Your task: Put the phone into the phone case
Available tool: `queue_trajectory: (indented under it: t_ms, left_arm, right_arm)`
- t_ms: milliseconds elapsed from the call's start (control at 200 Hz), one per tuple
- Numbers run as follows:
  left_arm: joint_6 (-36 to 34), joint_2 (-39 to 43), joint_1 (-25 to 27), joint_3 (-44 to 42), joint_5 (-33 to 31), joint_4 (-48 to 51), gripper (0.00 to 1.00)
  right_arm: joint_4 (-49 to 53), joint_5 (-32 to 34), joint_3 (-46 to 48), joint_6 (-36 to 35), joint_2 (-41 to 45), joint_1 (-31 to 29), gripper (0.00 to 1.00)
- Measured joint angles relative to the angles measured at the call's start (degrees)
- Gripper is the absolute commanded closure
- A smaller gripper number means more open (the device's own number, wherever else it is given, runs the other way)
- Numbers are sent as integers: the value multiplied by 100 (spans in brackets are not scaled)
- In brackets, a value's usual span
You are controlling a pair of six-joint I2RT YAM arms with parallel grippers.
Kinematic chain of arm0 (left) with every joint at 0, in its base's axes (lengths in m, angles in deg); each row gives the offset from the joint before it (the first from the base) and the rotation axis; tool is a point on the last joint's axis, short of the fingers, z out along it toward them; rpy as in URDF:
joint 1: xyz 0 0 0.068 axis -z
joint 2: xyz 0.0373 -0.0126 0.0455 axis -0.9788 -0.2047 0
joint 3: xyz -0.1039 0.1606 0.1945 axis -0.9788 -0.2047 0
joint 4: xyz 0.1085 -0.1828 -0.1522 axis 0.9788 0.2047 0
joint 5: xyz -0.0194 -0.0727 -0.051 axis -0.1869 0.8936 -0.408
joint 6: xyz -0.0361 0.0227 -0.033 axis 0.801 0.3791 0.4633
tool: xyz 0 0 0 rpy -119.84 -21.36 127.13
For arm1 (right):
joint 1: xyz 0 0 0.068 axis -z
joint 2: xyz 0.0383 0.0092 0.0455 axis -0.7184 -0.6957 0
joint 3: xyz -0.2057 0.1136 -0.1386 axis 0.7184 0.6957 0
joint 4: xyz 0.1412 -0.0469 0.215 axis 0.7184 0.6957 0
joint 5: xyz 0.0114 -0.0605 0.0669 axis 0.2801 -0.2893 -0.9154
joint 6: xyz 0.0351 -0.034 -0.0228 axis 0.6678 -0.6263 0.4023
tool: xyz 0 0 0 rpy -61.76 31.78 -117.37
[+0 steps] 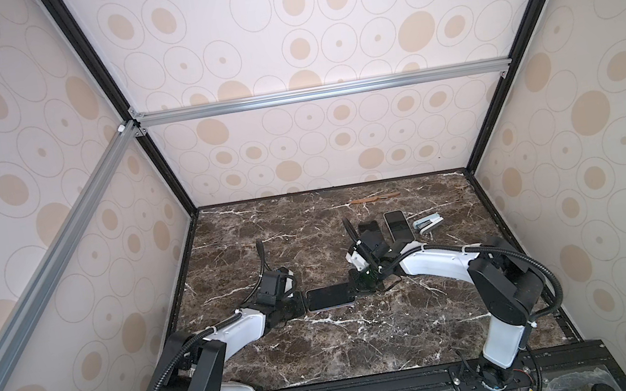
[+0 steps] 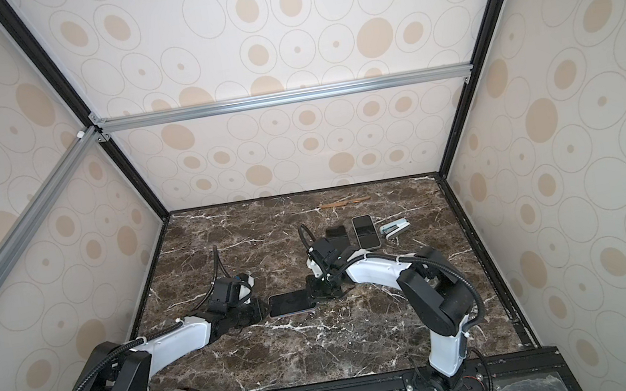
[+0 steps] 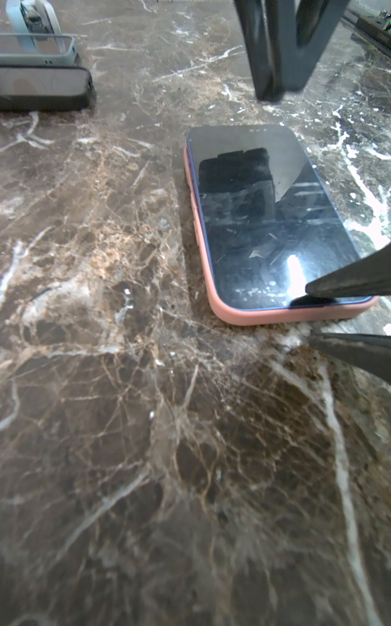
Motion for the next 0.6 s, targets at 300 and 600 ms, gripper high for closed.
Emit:
queue_trajectory:
  t_ms: [300,600]
  left_arm:
    - [-4,-155,-2,52,175,-151,80]
    - [-94,-199,-2,83,210,-136,82]
  right_arm:
    - [236,179,37,-149,22,48,79]
    - [-122,-133,162,-79,-382,63,84]
